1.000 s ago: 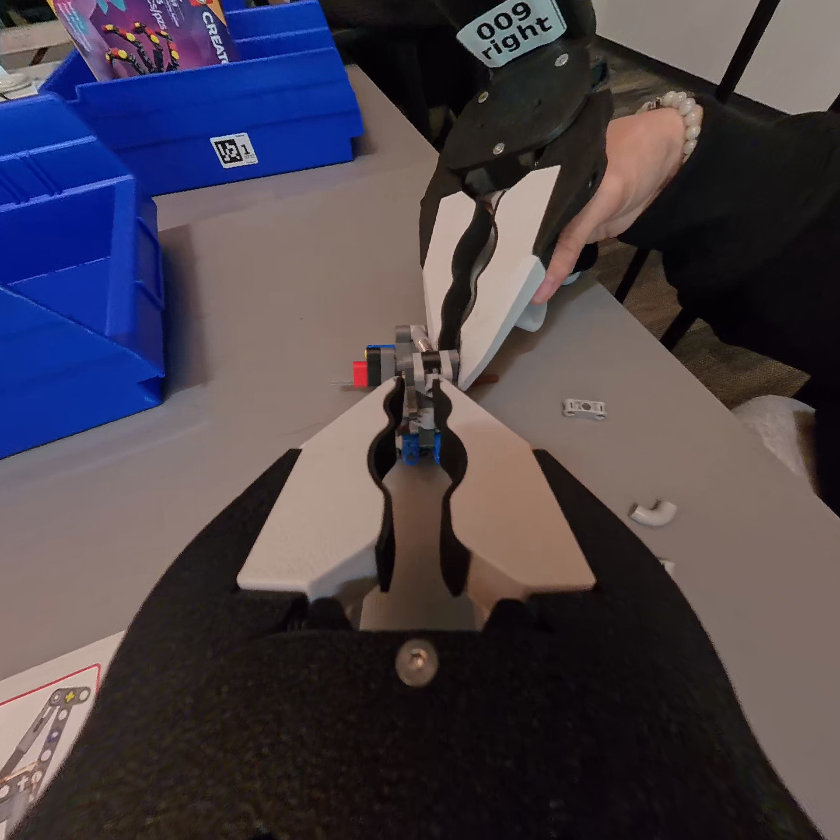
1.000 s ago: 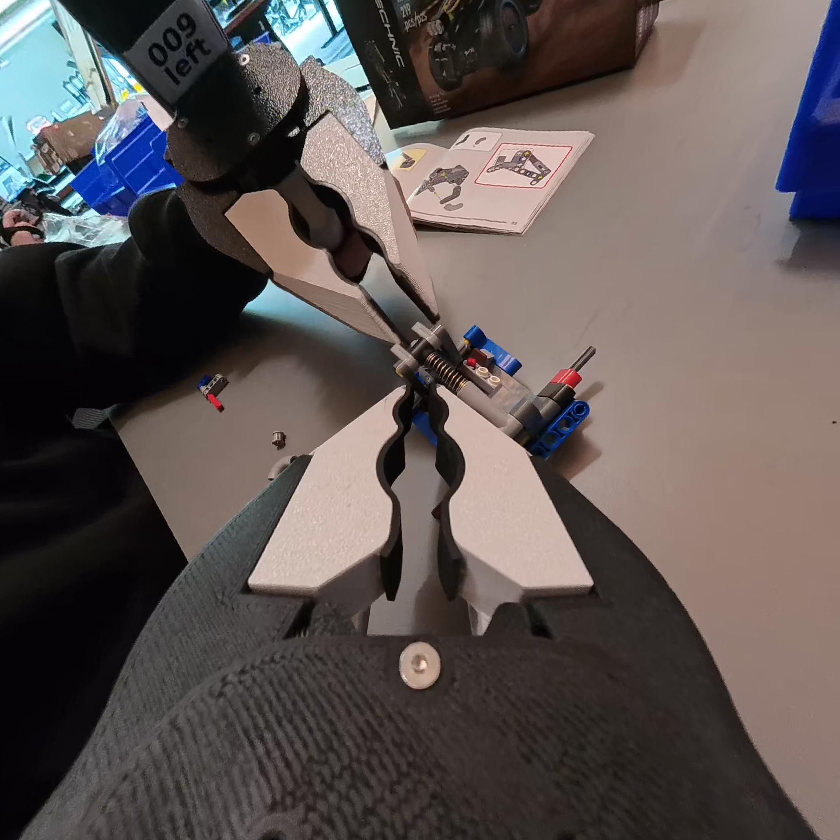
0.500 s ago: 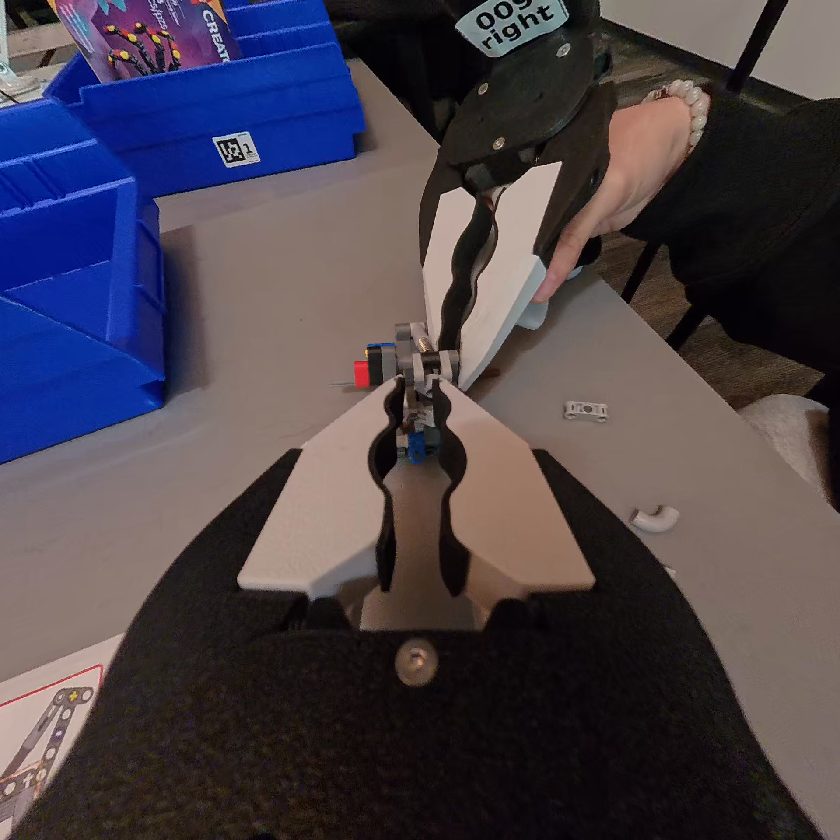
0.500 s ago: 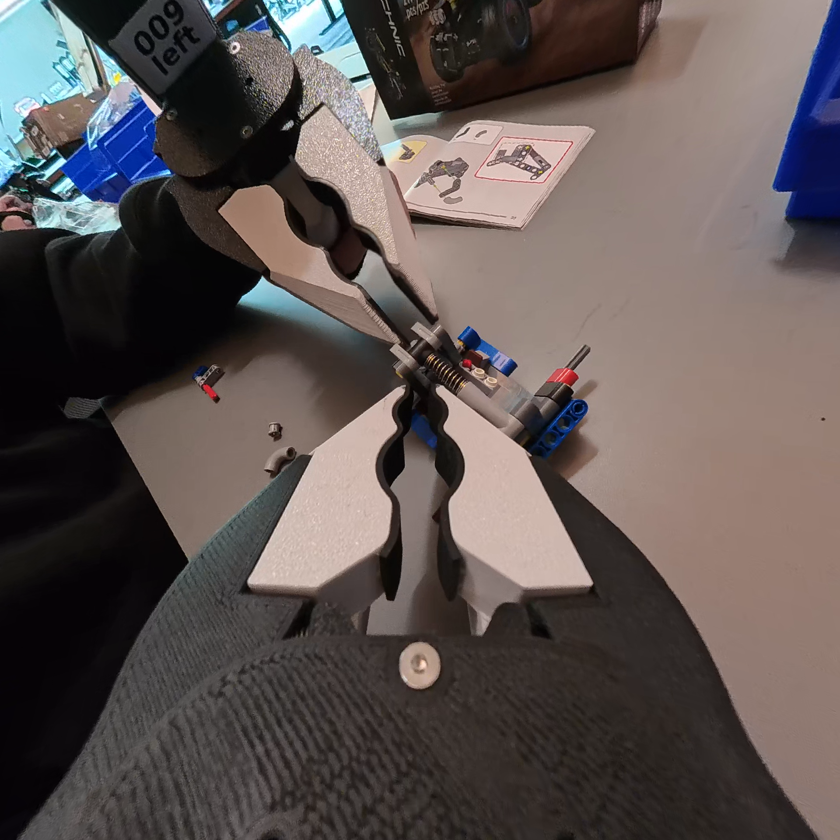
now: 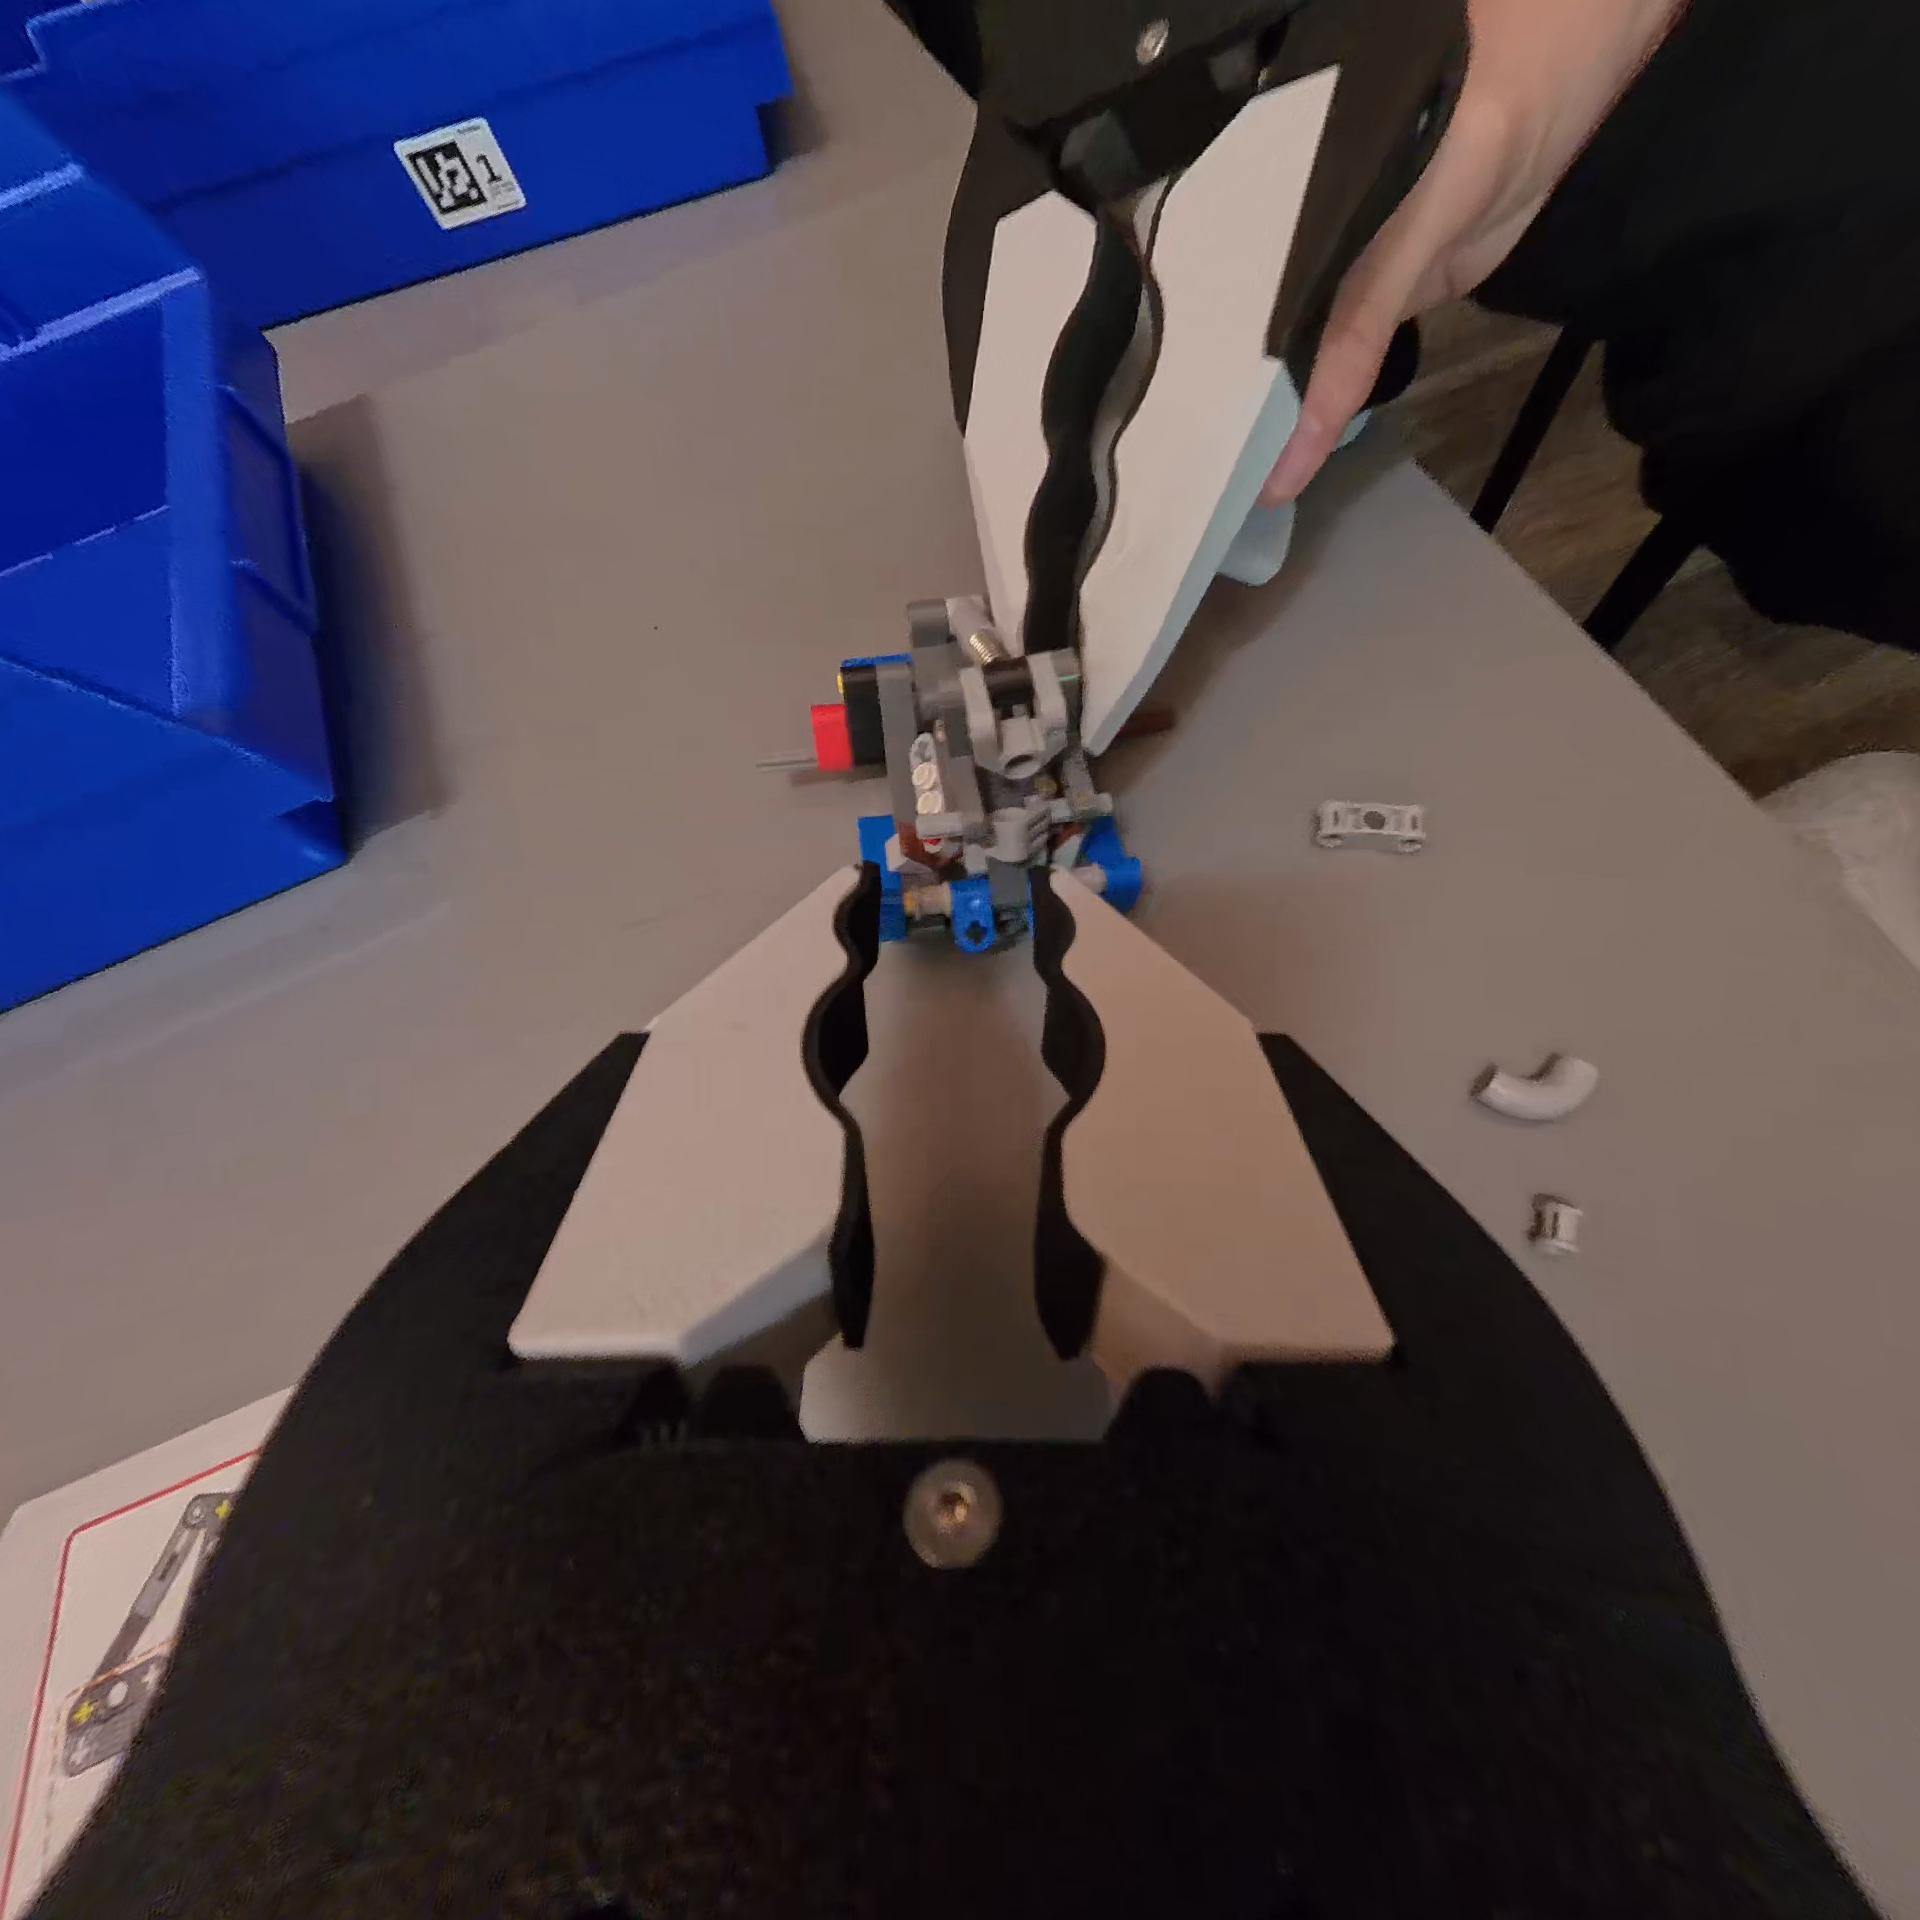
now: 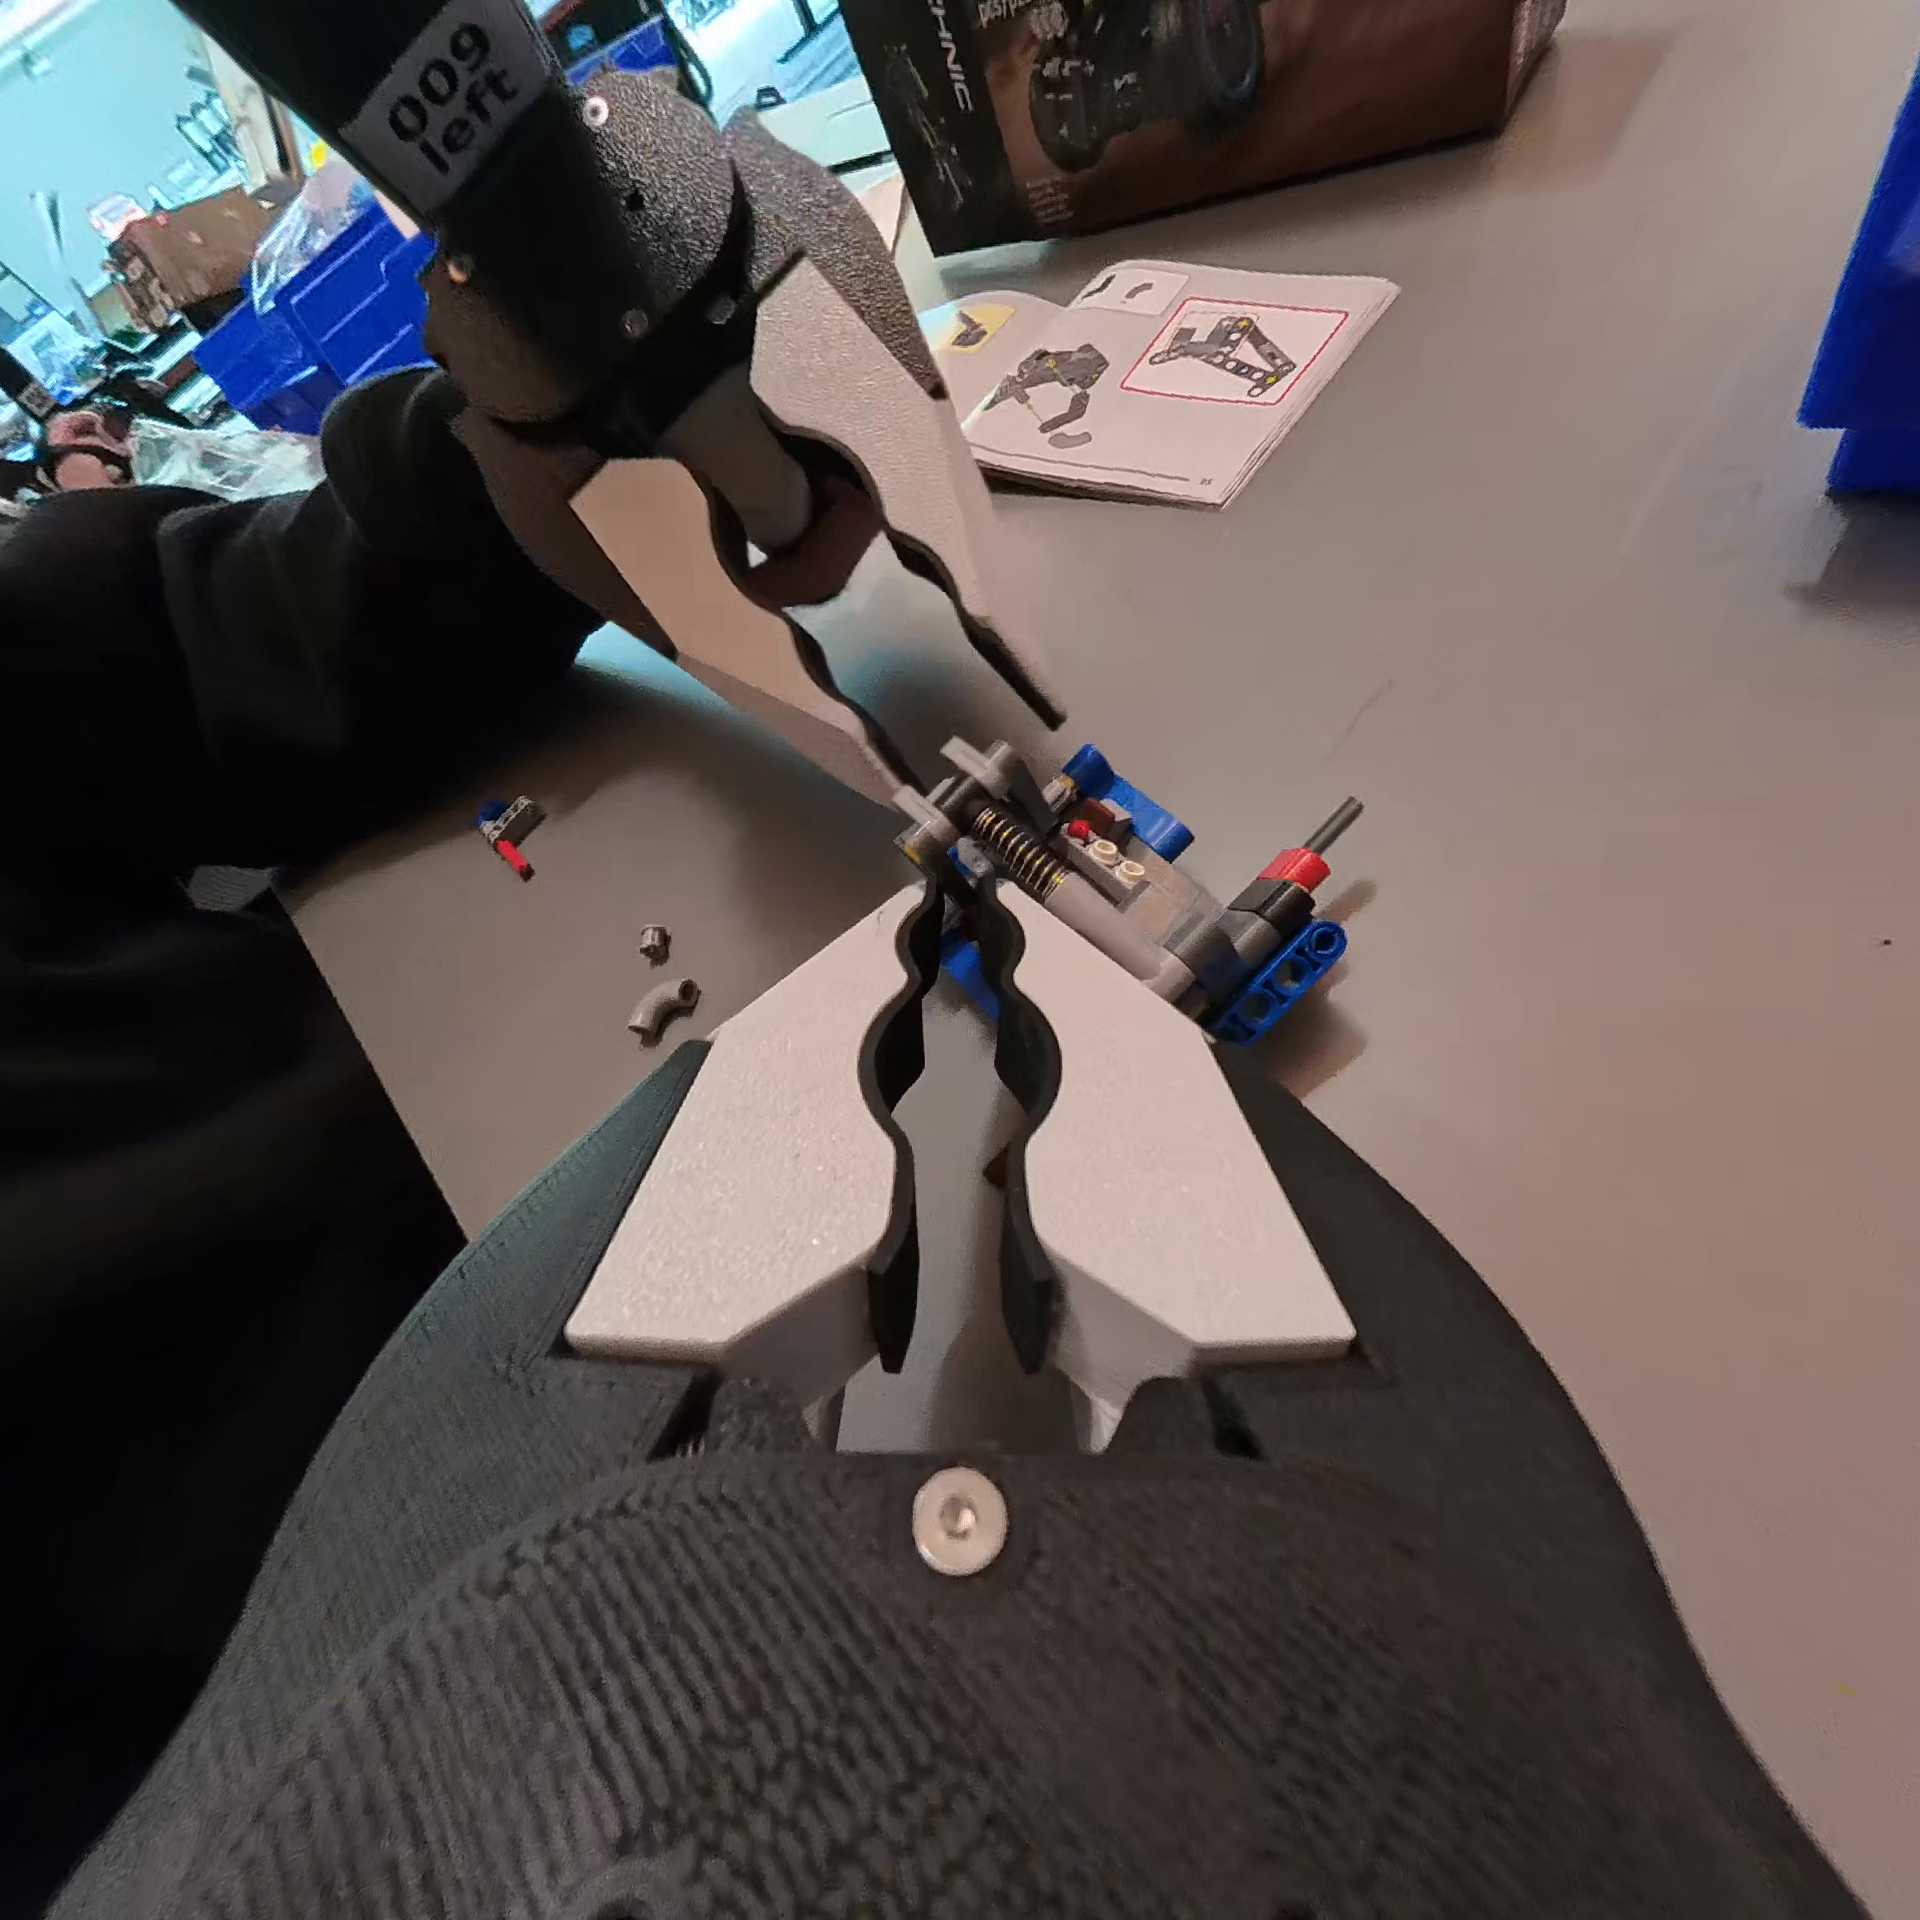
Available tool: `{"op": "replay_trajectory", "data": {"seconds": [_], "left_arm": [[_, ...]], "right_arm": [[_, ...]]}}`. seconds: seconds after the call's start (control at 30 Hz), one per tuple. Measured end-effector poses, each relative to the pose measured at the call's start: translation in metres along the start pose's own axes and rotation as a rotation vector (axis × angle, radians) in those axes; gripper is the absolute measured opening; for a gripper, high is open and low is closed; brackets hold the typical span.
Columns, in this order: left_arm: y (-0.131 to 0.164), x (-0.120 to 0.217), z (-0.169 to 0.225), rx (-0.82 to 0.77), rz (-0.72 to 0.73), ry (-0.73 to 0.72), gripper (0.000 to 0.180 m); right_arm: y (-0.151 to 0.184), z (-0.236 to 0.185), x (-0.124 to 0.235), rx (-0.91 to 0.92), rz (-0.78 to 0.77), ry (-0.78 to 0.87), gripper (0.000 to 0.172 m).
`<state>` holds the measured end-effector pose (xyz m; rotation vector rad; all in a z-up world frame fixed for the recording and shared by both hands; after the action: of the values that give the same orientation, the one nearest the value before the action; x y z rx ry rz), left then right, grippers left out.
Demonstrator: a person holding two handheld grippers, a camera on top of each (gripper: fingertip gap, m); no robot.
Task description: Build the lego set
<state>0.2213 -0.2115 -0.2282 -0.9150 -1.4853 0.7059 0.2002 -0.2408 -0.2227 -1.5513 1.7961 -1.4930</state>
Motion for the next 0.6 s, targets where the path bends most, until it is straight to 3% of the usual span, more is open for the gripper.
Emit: {"op": "replay_trajectory", "data": {"seconds": [0.6], "left_arm": [[-0.01, -0.007, -0.005, 0.147, 0.137, 0.025, 0.014]], "right_arm": [[0.0, 0.003, 0.004, -0.017, 0.009, 0.016, 0.003]]}}
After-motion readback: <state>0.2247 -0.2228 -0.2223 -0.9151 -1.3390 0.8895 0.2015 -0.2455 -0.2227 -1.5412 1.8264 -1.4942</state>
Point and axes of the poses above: each gripper's, where its closed fingertips meet, x back along the fingers, y out of its underside, z = x × y across the jaws, the point moved 1 cm from there along x, back along the fingers, and after that the axes turned 3 degrees about z, right-handed, at the moved point
